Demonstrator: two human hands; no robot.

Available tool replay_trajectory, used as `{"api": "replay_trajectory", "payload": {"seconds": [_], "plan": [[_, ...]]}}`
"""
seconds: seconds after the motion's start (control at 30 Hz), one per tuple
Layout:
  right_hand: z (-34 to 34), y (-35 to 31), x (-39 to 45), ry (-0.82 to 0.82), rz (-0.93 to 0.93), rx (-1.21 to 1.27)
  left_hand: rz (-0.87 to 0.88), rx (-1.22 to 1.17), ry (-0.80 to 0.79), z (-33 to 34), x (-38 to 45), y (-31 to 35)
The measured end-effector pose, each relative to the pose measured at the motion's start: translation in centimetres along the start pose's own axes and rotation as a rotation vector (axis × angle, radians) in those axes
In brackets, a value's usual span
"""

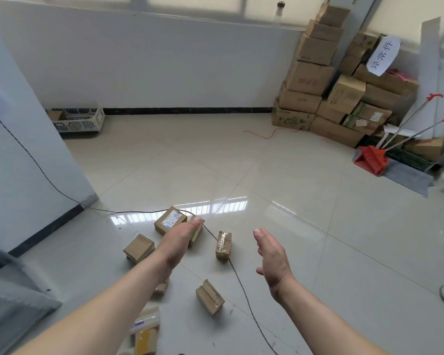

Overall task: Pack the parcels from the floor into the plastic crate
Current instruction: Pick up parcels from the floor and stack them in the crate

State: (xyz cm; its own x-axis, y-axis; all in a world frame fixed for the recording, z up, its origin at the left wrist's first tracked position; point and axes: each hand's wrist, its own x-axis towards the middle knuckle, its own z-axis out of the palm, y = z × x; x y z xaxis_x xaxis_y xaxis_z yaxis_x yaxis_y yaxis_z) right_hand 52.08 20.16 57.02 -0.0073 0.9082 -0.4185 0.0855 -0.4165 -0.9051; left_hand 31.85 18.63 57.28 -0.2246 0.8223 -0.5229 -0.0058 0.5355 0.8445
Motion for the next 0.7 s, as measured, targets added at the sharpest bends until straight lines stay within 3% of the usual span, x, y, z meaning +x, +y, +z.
{"api": "replay_trajectory", "payload": {"seconds": [0.4, 0.7], "plan": [[3.4, 0.9, 8.8, -0.104, 0.124, -0.086, -0.110, -0.031, 0.068, -0.8, 7.5, -0.6], [4.5, 12.9, 18.4, -0.303, 0.286, -0.304, -0.333, -0.084, 0.200, 2.8, 14.2, -11.1]]}}
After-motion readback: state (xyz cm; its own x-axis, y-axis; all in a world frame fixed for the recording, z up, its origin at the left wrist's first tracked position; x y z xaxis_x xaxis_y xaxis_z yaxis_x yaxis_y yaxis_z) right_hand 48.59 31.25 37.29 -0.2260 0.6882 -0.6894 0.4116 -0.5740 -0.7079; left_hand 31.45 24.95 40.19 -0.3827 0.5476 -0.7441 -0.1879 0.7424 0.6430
